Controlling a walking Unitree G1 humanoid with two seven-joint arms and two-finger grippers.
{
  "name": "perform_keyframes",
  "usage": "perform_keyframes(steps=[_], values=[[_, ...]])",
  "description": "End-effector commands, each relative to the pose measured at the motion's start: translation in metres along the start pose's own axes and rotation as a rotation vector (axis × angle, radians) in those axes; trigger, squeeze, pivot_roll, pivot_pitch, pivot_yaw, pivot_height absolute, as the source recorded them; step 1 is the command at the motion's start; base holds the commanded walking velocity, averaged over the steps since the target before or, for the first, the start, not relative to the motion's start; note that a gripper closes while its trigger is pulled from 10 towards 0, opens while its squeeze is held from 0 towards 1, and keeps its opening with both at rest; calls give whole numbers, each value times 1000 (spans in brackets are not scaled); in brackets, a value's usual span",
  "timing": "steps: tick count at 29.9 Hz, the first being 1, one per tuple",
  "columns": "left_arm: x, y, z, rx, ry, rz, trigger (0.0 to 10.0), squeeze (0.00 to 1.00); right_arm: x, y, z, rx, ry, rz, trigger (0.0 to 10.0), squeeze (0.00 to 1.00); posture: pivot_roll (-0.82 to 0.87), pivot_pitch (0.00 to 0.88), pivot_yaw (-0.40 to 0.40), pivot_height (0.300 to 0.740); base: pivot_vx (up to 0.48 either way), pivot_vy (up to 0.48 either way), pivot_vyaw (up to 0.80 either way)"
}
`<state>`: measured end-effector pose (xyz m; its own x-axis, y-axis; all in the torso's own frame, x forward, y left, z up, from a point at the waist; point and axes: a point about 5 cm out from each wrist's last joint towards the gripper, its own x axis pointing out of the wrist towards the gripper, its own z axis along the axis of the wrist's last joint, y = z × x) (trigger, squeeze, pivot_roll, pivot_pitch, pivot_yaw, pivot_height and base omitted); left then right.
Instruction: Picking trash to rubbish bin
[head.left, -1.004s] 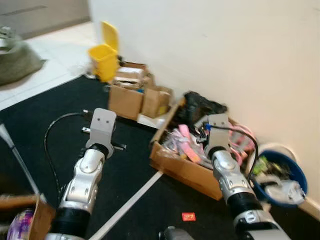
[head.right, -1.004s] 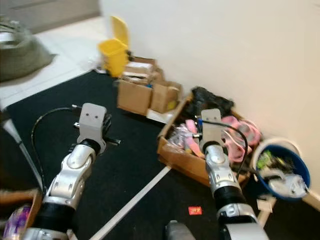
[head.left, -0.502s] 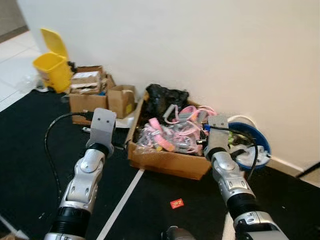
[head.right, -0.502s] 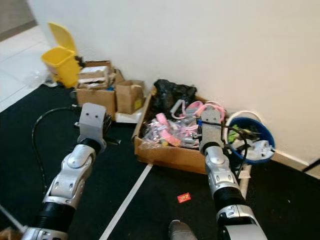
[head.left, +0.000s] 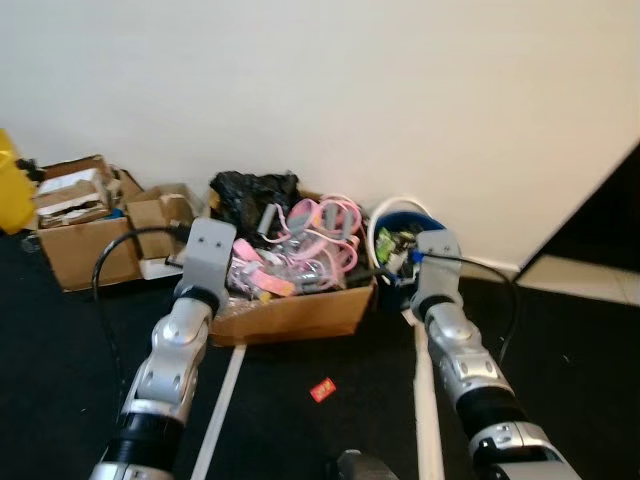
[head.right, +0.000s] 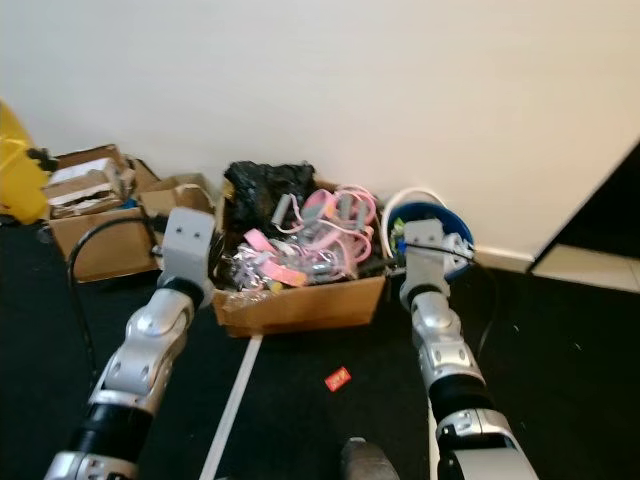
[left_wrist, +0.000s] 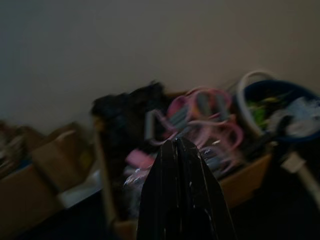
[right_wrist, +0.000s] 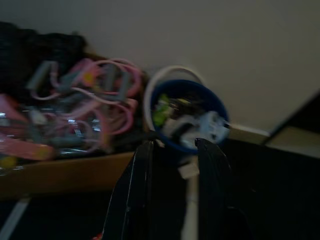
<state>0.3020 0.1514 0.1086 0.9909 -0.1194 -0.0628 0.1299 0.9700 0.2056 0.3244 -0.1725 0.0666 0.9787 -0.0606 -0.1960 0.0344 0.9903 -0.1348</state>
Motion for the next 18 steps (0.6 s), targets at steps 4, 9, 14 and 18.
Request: perform_keyframes(steps=[4, 9, 14, 18], values=[[-1, 2, -3, 9, 13, 4, 10000, 0, -1, 1, -3, -6, 18, 1, 10000, 0, 56, 31, -25, 740, 0, 0, -800], [-1, 1, -4, 10, 15, 5, 10000, 0, 0, 1, -3, -12, 15, 3, 10000, 0, 53, 21, -29, 740, 0, 0, -800], [-1, 1, -5, 9, 17, 5, 10000, 0, 0, 1, -3, -12, 16, 3, 10000, 0, 51, 15, -31, 740, 0, 0, -800], [-1, 0, -5, 9, 16, 6, 10000, 0, 0, 0, -5, -2, 35, 4, 10000, 0, 50, 11, -33, 740, 0, 0, -800]])
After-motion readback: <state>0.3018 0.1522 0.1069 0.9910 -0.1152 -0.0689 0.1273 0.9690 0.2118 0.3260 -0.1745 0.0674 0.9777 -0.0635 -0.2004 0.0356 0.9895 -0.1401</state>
